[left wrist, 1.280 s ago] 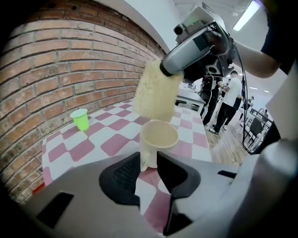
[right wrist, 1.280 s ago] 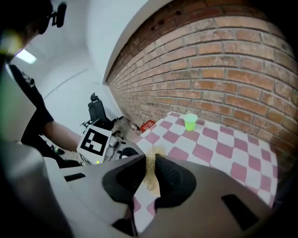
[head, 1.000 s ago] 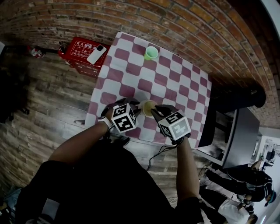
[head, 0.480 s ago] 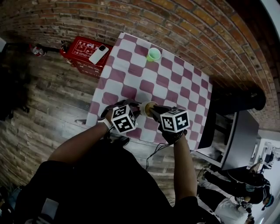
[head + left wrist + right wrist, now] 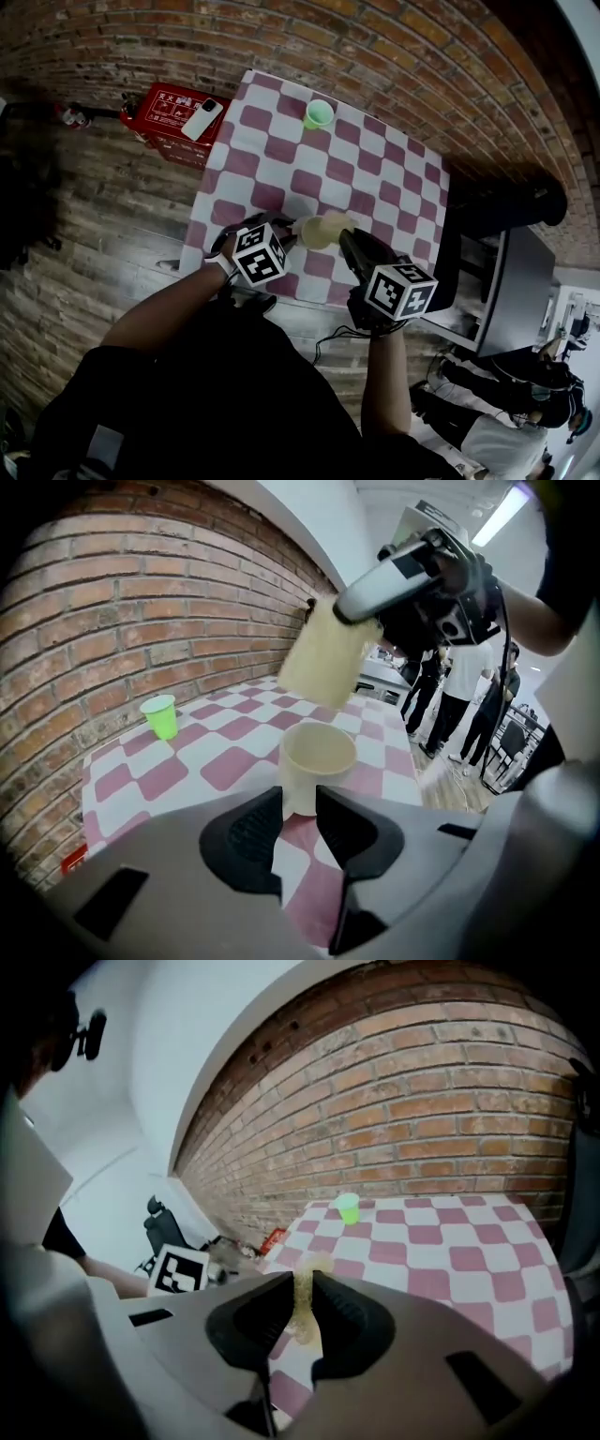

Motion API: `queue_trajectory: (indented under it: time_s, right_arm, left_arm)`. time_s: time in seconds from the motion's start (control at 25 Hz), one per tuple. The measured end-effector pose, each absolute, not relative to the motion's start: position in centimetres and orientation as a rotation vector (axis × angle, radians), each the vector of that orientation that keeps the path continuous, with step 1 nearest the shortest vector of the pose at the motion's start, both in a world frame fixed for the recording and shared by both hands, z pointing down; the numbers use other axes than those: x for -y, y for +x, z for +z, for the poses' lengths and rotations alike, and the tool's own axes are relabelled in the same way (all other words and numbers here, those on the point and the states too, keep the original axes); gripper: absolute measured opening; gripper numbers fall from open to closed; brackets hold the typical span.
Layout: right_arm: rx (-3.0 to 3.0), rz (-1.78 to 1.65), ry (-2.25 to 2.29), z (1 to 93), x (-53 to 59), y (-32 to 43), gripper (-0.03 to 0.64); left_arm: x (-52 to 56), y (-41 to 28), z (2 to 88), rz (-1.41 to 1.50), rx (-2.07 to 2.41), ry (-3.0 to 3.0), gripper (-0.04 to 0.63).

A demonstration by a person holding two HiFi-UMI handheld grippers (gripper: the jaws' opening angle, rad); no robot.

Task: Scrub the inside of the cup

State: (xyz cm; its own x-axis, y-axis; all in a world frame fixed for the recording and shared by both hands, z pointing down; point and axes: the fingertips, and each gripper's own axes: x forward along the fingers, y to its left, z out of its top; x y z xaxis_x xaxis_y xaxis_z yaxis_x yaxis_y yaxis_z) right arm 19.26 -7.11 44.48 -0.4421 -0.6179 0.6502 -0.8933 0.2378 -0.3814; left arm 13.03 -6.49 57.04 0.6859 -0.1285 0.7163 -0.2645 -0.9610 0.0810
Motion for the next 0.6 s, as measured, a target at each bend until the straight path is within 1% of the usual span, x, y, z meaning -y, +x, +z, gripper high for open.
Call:
queue_trajectory:
  time_s: [0.24, 0.36, 0.48, 0.6]
  right_arm:
    - [1.905, 0.961, 1.298, 51.6, 7.0, 17.7, 0.072]
    - [1.814, 1.035, 1.346, 55.6, 7.3, 18.3, 0.072]
    - [1.796, 1.124, 1.398, 56.8, 7.8, 17.9, 0.072]
    - [1.856, 1.228, 1.5, 55.2, 8.2, 17.8, 0.072]
  left_arm:
    - [6.5, 13.1, 57.0, 1.139, 0.311, 2.719, 0.12]
    - [6.5, 13.1, 57.0, 1.136, 0.315, 2.717, 0.12]
    - [6.5, 13.1, 57.1, 1.136, 0.315, 2.715, 0.12]
    - [6.5, 13.1, 57.0, 1.136, 0.312, 2.714, 0.12]
